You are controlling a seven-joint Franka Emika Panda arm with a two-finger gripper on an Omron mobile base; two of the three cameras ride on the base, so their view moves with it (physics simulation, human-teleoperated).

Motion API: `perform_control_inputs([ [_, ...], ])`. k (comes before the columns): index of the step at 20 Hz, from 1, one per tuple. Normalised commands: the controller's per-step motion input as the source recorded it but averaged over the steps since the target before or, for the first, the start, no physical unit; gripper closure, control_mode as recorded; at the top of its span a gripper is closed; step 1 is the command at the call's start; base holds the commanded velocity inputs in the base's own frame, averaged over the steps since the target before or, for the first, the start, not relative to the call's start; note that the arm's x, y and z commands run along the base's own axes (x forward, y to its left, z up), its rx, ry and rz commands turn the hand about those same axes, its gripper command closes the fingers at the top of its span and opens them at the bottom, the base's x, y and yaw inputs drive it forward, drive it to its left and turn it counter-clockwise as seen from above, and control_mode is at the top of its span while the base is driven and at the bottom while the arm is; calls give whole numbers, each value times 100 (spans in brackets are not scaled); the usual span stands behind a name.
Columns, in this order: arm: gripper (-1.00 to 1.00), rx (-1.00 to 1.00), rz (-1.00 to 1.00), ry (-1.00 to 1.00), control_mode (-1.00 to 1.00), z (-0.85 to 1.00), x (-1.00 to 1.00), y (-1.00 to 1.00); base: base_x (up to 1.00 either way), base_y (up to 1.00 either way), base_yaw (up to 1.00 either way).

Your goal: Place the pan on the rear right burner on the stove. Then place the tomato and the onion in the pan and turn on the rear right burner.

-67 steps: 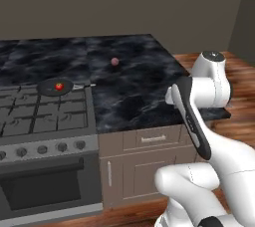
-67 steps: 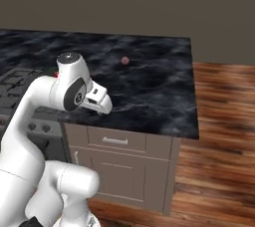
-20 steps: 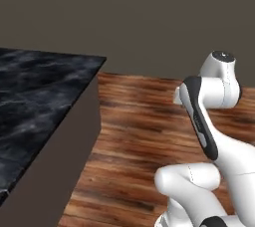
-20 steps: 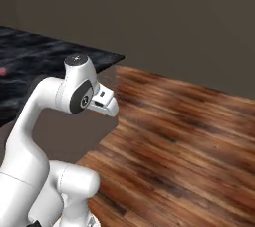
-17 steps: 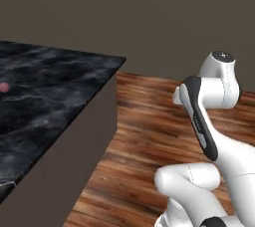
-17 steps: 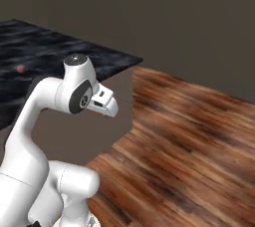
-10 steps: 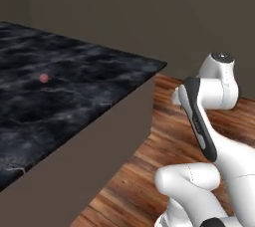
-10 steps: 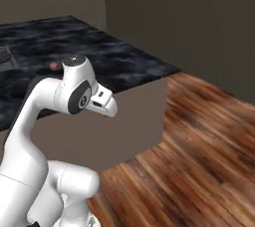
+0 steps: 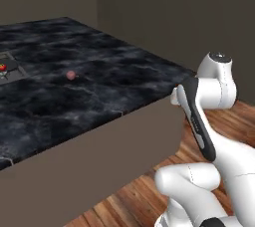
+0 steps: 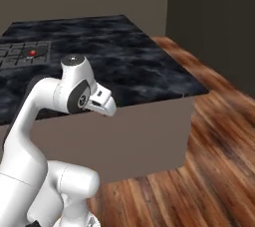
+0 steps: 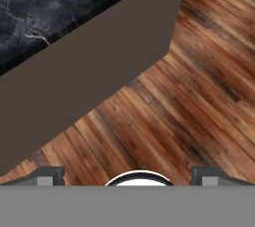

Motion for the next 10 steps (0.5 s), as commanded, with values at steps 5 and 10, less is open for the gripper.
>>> perform_control_inputs([
  [5,-100,0,0,0,100,0,0,0,52,-50,39],
  [10,-100,0,0,0,100,0,0,0,59,-10,23],
])
